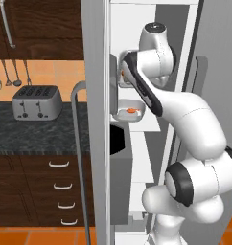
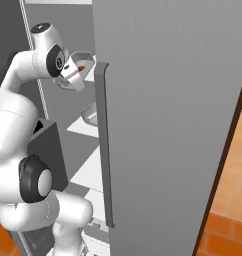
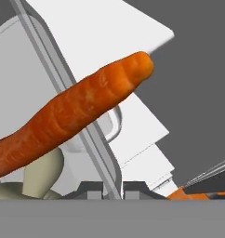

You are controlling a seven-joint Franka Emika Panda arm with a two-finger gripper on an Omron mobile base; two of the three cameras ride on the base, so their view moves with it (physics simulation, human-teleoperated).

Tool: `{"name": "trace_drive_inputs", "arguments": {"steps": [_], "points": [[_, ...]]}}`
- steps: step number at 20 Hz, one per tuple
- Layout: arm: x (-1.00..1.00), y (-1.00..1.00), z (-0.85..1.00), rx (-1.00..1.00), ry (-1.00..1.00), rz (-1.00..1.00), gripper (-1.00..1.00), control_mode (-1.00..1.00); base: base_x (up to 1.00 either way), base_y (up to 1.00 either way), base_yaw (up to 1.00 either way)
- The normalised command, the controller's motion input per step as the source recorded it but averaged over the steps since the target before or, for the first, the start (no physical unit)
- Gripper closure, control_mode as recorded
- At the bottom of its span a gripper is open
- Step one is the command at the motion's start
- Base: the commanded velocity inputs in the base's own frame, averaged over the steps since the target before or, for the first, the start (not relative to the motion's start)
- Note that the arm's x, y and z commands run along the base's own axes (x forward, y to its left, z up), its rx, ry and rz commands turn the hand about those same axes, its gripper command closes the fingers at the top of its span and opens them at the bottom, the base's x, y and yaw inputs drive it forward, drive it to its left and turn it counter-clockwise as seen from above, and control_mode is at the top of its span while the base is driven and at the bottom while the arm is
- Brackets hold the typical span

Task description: Take the meat container that has the shrimp and place it on the second highest rack of the freezer. Then take the vegetable container that has the mushroom and carrot and place it on the highest rack of the freezer.

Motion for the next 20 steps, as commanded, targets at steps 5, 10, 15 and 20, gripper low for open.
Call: {"name": "trace_drive_inputs", "arguments": {"steps": [5, 10, 15, 20], "points": [[0.12, -0.42, 0.13, 0.14, -0.14, -0.14, 1.00, -1.00, 0.00, 0.00, 0.00], [0.75, -0.17, 0.02, 0.03, -0.06, -0.05, 1.00, -1.00, 0.00, 0.00, 0.00], [0.67, -0.01, 0.00, 0.00, 0.00, -0.04, 1.00, -1.00, 0.00, 0.00, 0.00], [0.18, 0.00, 0.14, 0.03, -0.06, -0.03, 1.00, -1.00, 0.00, 0.00, 0.00]]}}
